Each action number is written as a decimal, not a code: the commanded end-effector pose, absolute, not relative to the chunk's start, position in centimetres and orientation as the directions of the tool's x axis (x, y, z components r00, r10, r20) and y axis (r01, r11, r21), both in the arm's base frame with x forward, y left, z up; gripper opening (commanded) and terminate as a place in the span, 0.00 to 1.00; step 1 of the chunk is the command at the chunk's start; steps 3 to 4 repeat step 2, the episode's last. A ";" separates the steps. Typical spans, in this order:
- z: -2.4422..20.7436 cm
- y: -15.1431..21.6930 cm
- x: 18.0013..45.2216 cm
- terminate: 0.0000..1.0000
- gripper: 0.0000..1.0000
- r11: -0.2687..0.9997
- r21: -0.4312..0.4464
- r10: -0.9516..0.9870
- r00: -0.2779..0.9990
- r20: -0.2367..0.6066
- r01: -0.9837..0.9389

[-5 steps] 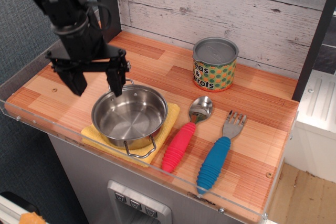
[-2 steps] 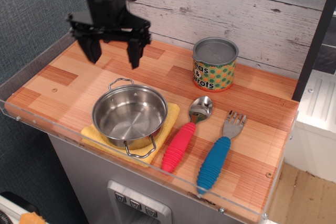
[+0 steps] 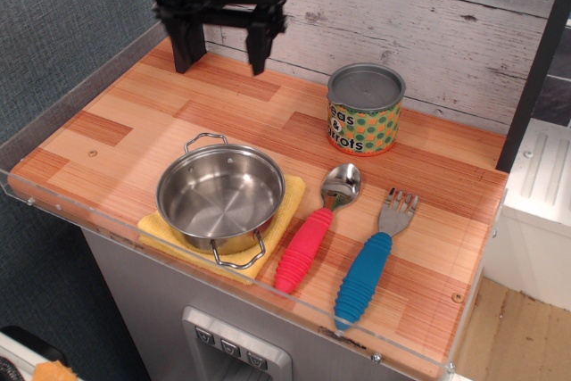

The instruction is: Put the pot on the dish towel

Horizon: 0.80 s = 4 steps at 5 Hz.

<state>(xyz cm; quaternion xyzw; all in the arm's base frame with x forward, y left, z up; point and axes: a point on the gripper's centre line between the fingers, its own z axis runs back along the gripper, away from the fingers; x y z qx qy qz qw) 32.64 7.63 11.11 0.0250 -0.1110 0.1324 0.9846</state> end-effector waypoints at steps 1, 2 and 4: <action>13.3 8.2 34.2 0.00 1.00 0.965 0.022 0.246 0.929 0.278 -0.262; 13.3 8.2 34.2 1.00 1.00 0.965 0.022 0.246 0.929 0.278 -0.262; 13.3 8.2 34.2 1.00 1.00 0.965 0.022 0.246 0.929 0.278 -0.262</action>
